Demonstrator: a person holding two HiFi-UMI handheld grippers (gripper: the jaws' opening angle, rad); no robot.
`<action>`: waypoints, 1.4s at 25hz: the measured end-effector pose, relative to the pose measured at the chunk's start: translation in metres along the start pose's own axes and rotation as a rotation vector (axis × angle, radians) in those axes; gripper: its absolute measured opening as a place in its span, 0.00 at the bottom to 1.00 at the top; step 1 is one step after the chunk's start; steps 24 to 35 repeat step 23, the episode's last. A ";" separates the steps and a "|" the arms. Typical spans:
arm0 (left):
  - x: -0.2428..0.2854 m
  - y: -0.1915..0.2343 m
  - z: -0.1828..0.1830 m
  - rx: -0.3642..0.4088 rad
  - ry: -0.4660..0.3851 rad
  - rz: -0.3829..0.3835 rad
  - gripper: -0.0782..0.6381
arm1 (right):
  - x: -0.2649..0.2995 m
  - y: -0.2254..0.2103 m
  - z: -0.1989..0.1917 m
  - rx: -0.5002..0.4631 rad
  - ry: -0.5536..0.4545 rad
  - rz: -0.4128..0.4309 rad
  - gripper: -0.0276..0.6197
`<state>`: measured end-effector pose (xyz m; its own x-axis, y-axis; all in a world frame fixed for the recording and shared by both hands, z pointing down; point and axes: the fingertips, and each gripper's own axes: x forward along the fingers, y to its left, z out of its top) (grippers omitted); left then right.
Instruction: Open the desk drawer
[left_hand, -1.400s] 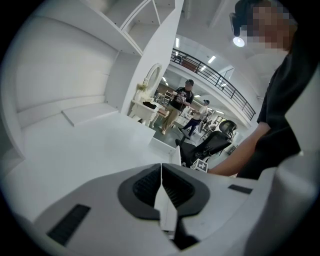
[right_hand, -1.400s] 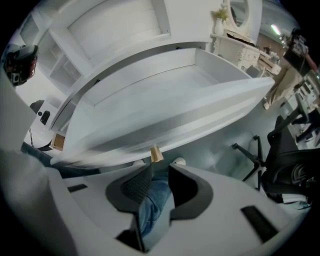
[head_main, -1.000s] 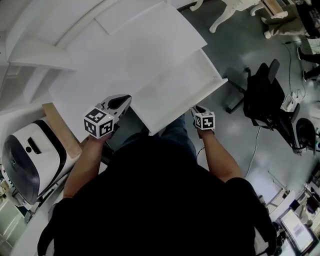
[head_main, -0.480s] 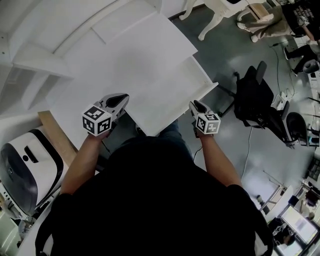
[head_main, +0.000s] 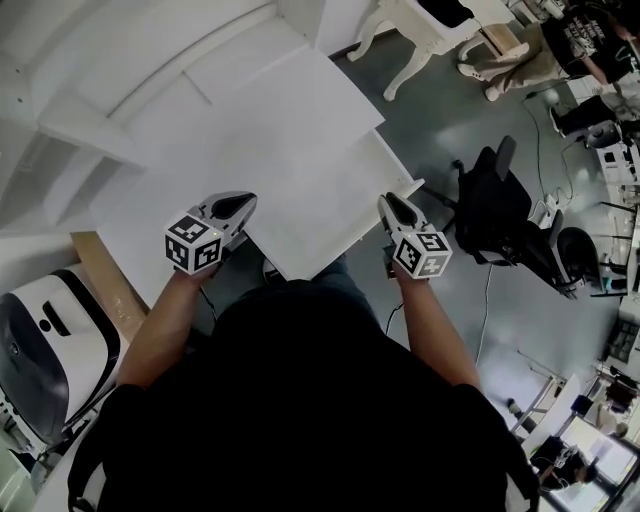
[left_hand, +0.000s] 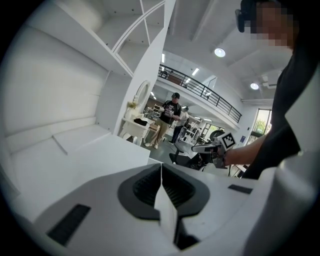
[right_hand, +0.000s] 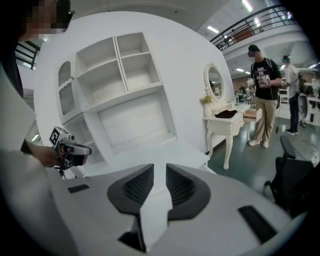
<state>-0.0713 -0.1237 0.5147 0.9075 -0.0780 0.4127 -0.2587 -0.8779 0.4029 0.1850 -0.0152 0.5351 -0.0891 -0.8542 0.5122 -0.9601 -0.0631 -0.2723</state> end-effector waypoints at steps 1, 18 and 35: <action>0.000 -0.001 -0.001 0.000 -0.001 -0.002 0.13 | -0.003 0.003 0.005 -0.003 -0.011 0.001 0.16; -0.002 -0.008 0.003 0.024 -0.002 -0.023 0.13 | -0.020 0.006 0.010 0.013 -0.042 -0.034 0.14; -0.005 -0.011 -0.001 0.024 0.003 -0.025 0.13 | -0.021 0.012 0.004 0.024 -0.042 -0.028 0.14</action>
